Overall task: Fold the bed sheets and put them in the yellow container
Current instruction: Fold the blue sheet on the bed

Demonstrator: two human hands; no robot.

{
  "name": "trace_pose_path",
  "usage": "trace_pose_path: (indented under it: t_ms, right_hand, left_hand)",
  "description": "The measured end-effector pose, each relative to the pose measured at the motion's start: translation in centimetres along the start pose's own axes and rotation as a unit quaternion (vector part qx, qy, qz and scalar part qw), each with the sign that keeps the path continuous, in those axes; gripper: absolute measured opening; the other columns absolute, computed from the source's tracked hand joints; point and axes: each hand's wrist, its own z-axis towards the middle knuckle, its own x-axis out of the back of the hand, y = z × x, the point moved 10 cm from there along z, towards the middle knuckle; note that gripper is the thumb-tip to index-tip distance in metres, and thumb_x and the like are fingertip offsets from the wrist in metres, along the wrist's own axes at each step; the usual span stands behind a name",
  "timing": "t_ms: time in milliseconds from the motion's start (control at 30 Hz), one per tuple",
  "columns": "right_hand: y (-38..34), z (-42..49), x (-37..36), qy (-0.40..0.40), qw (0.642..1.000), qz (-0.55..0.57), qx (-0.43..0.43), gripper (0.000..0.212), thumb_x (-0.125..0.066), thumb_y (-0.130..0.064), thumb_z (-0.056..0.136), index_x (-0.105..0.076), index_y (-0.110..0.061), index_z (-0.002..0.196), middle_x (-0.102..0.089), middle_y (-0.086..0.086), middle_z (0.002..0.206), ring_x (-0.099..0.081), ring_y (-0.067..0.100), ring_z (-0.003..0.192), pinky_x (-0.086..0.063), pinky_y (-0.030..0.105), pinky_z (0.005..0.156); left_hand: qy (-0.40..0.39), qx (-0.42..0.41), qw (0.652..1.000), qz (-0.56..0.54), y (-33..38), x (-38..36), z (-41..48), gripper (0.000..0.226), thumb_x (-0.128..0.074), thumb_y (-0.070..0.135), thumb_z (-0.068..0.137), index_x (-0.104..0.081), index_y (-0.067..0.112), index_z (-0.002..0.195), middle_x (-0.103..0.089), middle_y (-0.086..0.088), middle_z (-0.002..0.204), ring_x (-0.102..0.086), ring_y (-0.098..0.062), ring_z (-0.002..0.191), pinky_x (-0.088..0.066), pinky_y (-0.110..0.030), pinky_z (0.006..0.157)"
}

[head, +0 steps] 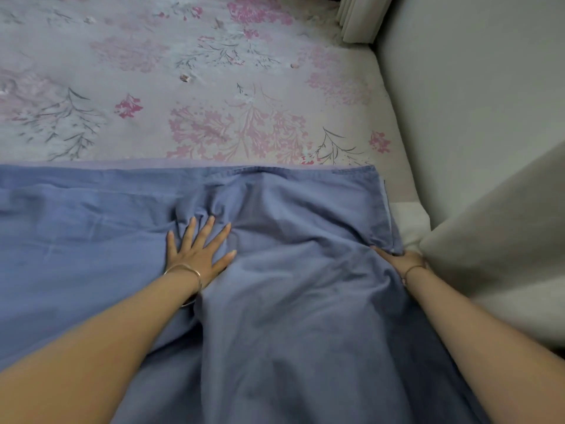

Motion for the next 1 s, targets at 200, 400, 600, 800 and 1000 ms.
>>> trace_pose_path:
  t_ms: [200,400,600,800,1000]
  right_hand:
    - [-1.6,-8.6,1.5,0.102,0.974,0.027,0.202,0.049,-0.056,-0.033,0.093,-0.044,-0.007,0.133,-0.048,0.011,0.135,-0.046,0.027,0.125,-0.036,0.033,0.101]
    - [1.4,-26.4,-10.8,-0.108,0.887,-0.129,0.43,0.084,-0.014,-0.085,0.074,-0.03,-0.037,0.142,-0.014,-0.017,0.154,-0.007,0.005,0.144,-0.003,0.029,0.119]
    - [3.7,-34.1,-14.7,-0.167,0.908,-0.128,0.362,0.108,-0.009,-0.094,0.061,-0.021,-0.03,0.147,-0.015,-0.02,0.151,-0.009,0.005,0.144,-0.007,0.031,0.12]
    - [1.5,-40.0,-16.9,-0.177,0.916,-0.11,0.344,0.068,-0.049,-0.055,0.086,-0.026,-0.03,0.146,-0.018,-0.02,0.149,-0.015,0.004,0.142,-0.015,0.028,0.118]
    - [0.2,-46.5,-23.5,-0.204,0.938,-0.071,0.271,0.089,-0.054,-0.074,0.071,-0.035,-0.023,0.141,-0.028,-0.011,0.147,-0.024,0.002,0.134,-0.019,0.021,0.113]
  left_hand:
    - [0.002,-0.052,0.977,-0.208,0.4,1.8,-4.1,0.078,-0.012,0.069,0.084,-0.013,0.026,0.15,-0.008,0.001,0.158,-0.002,-0.021,0.146,-0.002,-0.047,0.118]
    - [0.013,-0.025,0.996,-0.079,-4.5,-2.1,-19.3,0.092,0.015,0.072,0.062,0.012,0.035,0.146,0.008,0.012,0.157,0.008,-0.011,0.145,0.007,-0.04,0.116]
    - [-0.025,0.047,0.997,-0.057,-13.3,-2.6,-28.1,0.105,0.024,0.082,0.05,0.02,0.032,0.142,0.011,0.011,0.157,0.009,-0.013,0.145,0.006,-0.041,0.116]
    - [-0.008,0.109,0.992,-0.054,-22.0,-0.6,-31.8,0.067,-0.005,0.063,0.092,0.014,0.03,0.147,0.007,0.008,0.158,0.005,-0.015,0.146,0.001,-0.041,0.117]
    - [0.012,0.157,0.981,-0.114,-31.9,1.5,-33.4,0.062,-0.019,0.055,0.097,0.002,0.029,0.15,-0.001,0.003,0.159,-0.007,-0.02,0.146,-0.007,-0.04,0.117]
